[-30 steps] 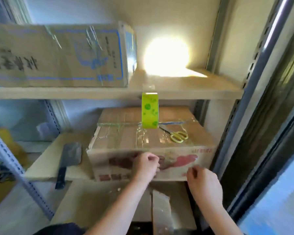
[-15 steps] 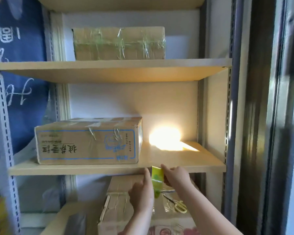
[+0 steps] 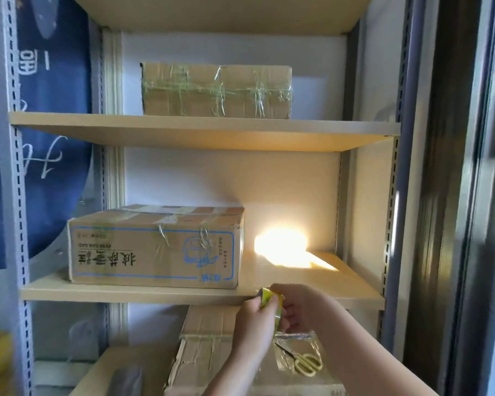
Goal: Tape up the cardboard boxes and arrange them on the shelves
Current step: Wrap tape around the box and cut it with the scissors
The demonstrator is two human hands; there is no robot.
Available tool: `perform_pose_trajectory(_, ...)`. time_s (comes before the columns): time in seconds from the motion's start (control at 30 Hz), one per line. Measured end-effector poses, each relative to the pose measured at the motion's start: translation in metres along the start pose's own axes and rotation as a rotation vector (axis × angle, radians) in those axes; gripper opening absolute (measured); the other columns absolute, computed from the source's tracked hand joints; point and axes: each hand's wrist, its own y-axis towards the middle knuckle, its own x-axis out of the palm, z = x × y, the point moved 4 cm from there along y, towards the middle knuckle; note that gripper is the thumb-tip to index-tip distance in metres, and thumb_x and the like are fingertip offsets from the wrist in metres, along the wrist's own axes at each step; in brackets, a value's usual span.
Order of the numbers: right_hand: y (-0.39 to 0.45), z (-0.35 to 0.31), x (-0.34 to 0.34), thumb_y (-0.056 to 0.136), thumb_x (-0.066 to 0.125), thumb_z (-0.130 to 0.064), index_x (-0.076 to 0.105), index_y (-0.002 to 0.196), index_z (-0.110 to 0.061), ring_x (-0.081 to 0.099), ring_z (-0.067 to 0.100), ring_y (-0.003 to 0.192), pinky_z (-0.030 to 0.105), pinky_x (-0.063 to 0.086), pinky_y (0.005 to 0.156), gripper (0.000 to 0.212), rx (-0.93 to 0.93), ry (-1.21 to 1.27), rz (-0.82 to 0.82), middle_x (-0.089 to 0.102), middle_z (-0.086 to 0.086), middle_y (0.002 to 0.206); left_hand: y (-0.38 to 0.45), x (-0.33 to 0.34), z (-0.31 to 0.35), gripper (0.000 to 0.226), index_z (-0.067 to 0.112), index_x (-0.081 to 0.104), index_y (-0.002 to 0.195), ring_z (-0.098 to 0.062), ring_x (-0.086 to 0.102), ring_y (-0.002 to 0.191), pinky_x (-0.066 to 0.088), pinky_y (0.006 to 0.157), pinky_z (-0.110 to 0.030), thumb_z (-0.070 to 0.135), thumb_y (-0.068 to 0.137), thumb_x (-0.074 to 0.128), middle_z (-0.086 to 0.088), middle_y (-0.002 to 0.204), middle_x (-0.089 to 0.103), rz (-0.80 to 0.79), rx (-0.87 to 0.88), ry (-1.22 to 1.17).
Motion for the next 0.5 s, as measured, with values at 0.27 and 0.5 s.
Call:
perform_pose_trajectory(0.27, 0.01, -0.006, -0.002, 0.087, 0.056, -0.036, 0.042, 0.048, -0.015, 0.045, 0.018, 0.04, 0.026, 0.036, 0.06, 0.046, 0.025, -0.05, -0.036, 0.046, 0.003, 0.045, -0.003, -0.001, 0.009, 0.034, 0.01, 0.071, 0.073, -0.025, 0.069, 0.063, 0.046, 0.061, -0.028, 0.029, 0.096, 0.055, -0.008, 0.062, 0.072, 0.039, -0.056, -0.08)
perform_pose_trajectory(0.5, -0.009, -0.019, -0.003, 0.093, 0.047, -0.011, 0.049, 0.057, -0.008, 0.043, 0.016, 0.031, 0.02, 0.04, 0.038, 0.037, -0.122, 0.013, -0.141, 0.04, 0.003, 0.038, -0.021, -0.005, 0.031, 0.032, 0.011, 0.069, 0.078, -0.014, 0.061, 0.052, 0.042, 0.052, -0.024, 0.033, 0.095, 0.055, -0.004, 0.06, 0.068, -0.025, 0.102, -0.142)
